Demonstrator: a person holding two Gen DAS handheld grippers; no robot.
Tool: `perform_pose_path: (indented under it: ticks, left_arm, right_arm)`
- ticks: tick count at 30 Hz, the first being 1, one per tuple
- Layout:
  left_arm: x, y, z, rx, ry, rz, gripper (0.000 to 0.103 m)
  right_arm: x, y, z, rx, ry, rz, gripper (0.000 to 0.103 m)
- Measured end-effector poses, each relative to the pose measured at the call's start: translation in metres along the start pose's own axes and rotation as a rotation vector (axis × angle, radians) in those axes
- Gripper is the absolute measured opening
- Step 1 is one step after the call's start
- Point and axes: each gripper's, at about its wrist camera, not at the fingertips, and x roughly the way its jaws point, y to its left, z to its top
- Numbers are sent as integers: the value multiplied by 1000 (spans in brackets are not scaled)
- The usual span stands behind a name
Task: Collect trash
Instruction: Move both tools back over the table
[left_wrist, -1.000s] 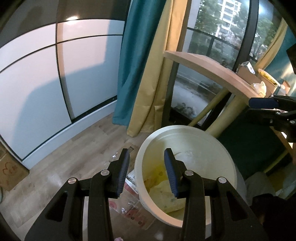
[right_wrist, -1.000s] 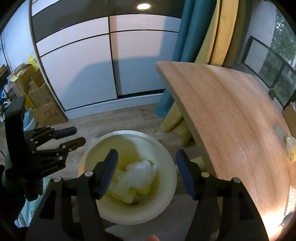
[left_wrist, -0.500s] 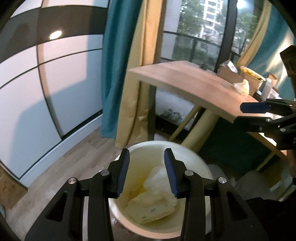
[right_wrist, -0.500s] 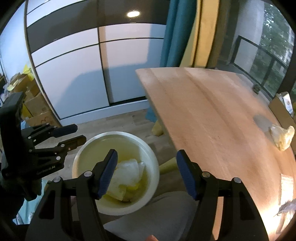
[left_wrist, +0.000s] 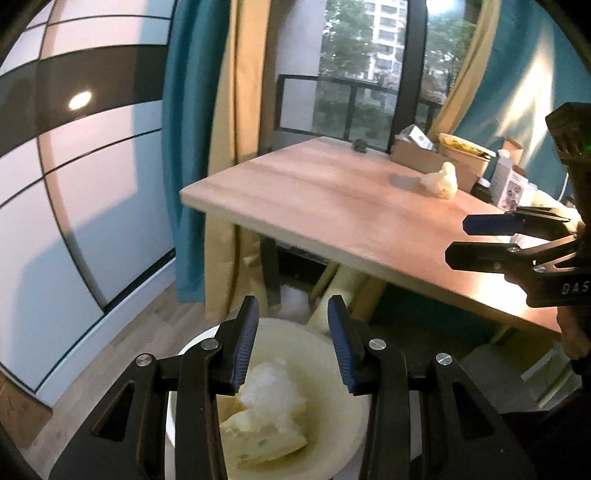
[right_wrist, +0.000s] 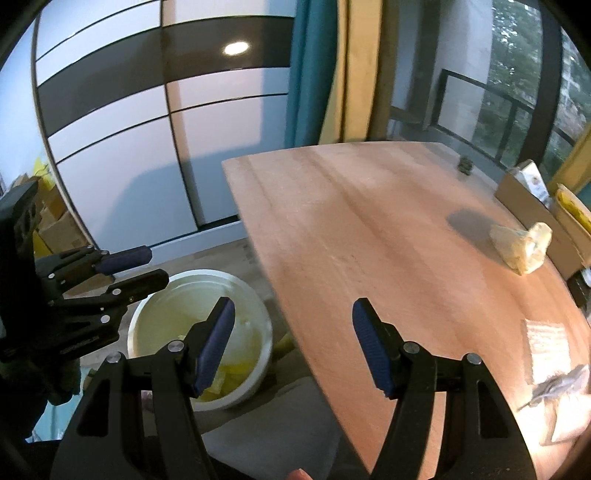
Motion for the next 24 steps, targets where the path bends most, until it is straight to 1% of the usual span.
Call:
perform_pose_path:
  ticks: [13, 24]
  left_arm:
    - [7, -62, 27, 78, -11, -53, 41]
    - [17, -113, 43, 142, -8, -98, 41]
  right_arm:
    - [-28, -61, -26, 94, -24, -51, 66]
    - [-53, -103, -47, 168, -49, -98, 66]
